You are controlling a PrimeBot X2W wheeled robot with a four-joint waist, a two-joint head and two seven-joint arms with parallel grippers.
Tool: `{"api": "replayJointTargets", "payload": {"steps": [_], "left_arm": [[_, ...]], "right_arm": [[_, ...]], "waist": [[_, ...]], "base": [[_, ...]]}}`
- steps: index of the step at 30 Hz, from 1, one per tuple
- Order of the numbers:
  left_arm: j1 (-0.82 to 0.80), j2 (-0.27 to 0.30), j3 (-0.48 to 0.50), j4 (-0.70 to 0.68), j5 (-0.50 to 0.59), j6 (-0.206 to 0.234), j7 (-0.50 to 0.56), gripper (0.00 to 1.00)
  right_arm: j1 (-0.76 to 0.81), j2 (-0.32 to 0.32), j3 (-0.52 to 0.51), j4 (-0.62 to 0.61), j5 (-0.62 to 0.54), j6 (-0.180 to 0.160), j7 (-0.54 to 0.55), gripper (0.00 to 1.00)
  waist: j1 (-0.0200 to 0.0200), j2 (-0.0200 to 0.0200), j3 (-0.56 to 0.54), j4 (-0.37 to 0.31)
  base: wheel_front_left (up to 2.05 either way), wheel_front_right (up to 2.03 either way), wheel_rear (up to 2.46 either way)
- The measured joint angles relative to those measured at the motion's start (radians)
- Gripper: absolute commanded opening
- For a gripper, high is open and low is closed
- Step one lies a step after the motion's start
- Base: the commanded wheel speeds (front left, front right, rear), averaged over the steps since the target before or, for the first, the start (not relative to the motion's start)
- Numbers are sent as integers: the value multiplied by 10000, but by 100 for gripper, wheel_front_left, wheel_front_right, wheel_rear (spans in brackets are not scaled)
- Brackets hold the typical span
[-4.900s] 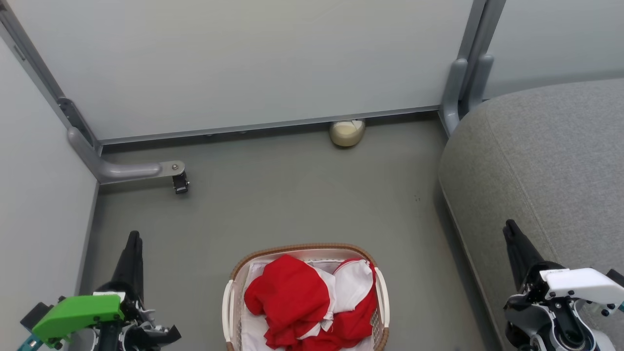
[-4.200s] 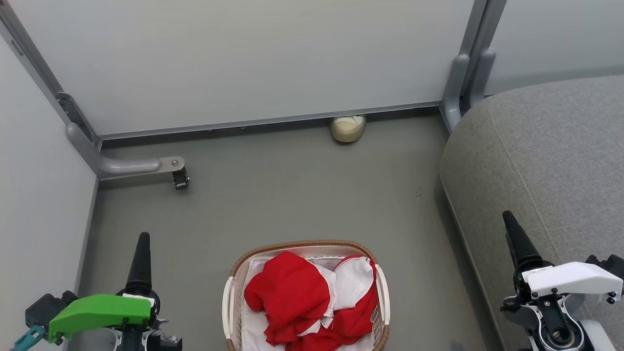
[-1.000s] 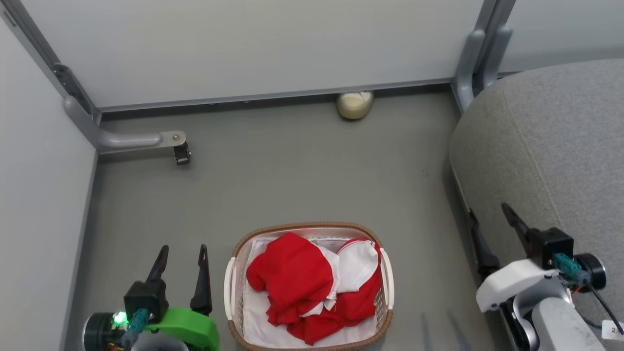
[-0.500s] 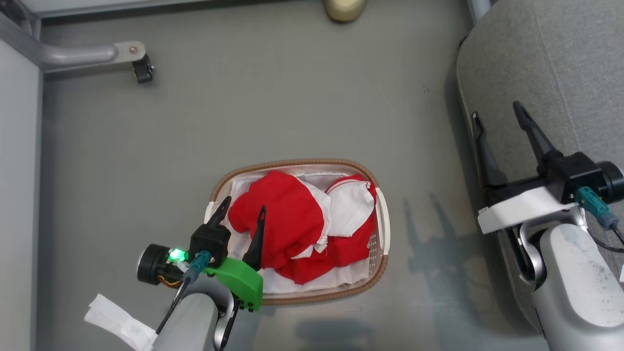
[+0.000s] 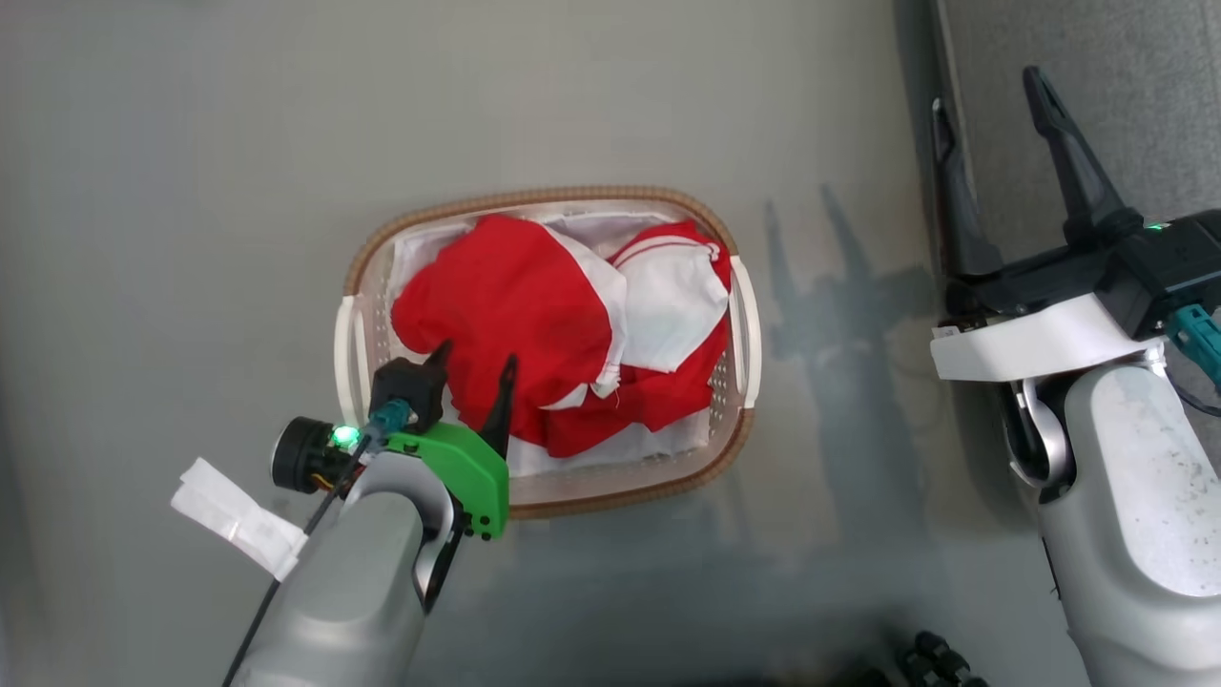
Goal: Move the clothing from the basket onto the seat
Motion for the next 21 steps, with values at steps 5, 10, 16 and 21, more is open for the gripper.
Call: {"api": "replayJointTargets", "payload": {"steps": [5, 10, 16, 21], "left_arm": [[-602, 0, -242, 1191, -316, 98, 0, 100], [-1111, -2, -449, 2033, -752, 136, 0, 100], [-1674, -2, -577, 2125, -903, 38, -2, 100], [-1686, 15, -430, 2167, -1229, 311, 0, 0]], "right_arm": [[-123, 38, 86, -50, 81, 2, 0, 100], [-174, 94, 130, -65, 96, 2, 0, 100], [-175, 213, 176, -44, 142, 2, 0, 100], [-170, 347, 155, 232, 144, 0, 0, 100]], "waist": [[0, 0, 686, -145], [-1, 0, 1189, -337], [-1, 0, 1625, -554], [-1, 0, 1583, -703]], "base": [[0, 0, 0], [0, 0, 0], [0, 0, 0], [0, 0, 0]]}}
